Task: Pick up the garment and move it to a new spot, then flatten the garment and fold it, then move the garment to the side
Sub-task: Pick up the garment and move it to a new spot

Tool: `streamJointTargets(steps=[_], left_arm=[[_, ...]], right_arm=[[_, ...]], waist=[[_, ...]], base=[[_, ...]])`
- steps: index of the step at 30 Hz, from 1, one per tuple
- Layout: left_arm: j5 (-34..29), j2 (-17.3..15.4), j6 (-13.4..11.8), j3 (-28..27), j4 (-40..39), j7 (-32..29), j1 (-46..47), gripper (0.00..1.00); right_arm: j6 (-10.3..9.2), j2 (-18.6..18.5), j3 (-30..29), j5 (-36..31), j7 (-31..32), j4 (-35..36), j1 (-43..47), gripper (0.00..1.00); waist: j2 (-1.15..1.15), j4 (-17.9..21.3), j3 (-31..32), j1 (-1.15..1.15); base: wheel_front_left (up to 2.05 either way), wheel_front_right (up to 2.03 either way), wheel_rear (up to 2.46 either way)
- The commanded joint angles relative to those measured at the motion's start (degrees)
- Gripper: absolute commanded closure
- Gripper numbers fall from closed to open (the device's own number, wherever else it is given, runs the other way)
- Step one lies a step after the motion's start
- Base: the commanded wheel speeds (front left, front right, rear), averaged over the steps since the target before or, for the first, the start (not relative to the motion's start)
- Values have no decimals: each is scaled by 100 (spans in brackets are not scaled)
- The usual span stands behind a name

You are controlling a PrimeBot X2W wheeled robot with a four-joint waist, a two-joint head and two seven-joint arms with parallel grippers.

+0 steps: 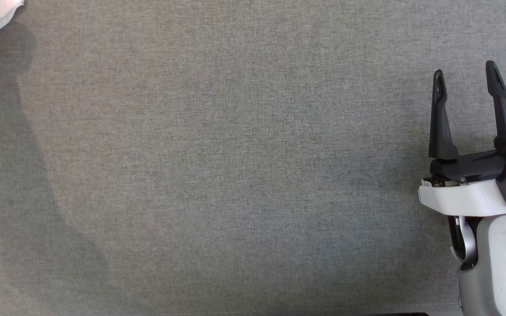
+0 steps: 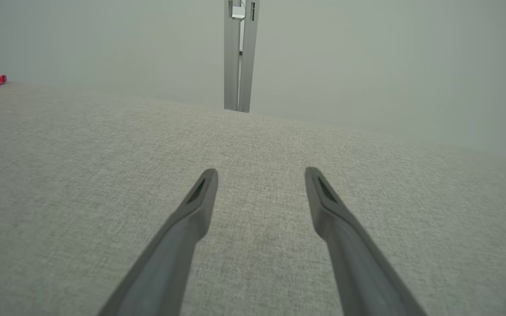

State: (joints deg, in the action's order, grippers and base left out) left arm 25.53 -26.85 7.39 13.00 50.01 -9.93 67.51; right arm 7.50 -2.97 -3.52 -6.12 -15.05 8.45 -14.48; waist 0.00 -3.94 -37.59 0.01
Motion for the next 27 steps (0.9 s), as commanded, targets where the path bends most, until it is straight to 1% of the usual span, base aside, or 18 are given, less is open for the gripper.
streamJointTargets(steps=[1, 5, 11, 15, 17, 23, 27], left_arm=[[71, -69, 7, 15, 23, 62, 89, 100], [111, -125, 8, 127, 35, 186, 94, 100], [79, -324, 8, 326, -82, 411, 156, 100], [75, -377, 8, 623, -340, 522, 161, 100], [150, -354, 8, 839, -545, 542, 167, 100], [479, -136, 8, 1664, -1321, 482, 208, 100], [885, 151, 8, 2235, -1910, 408, 227, 100]], right_arm=[[-2, 0, 14, 53, -20, -30, -76, 0], [-2, 2, 30, 78, -20, -109, -66, 0], [-2, 5, 42, 208, -20, -285, 63, 0], [-2, 5, 41, 326, -20, -439, 182, 0], [-2, 5, 30, 394, -20, -510, 255, 0], [-2, 6, -32, 572, -20, -704, 513, 0], [-2, 5, -45, 725, -20, -773, 668, 0]], waist=[[0, -53, 130, -1], [0, -103, 380, -1], [0, -144, 956, -1], [0, -125, 1425, -1], [0, -95, 1666, -1], [0, 80, 2311, -1], [0, 292, 2601, -1]], base=[[0, 0, 0], [0, 0, 0], [0, 0, 0], [0, 0, 0], [0, 0, 0], [0, 0, 0], [0, 0, 0]])
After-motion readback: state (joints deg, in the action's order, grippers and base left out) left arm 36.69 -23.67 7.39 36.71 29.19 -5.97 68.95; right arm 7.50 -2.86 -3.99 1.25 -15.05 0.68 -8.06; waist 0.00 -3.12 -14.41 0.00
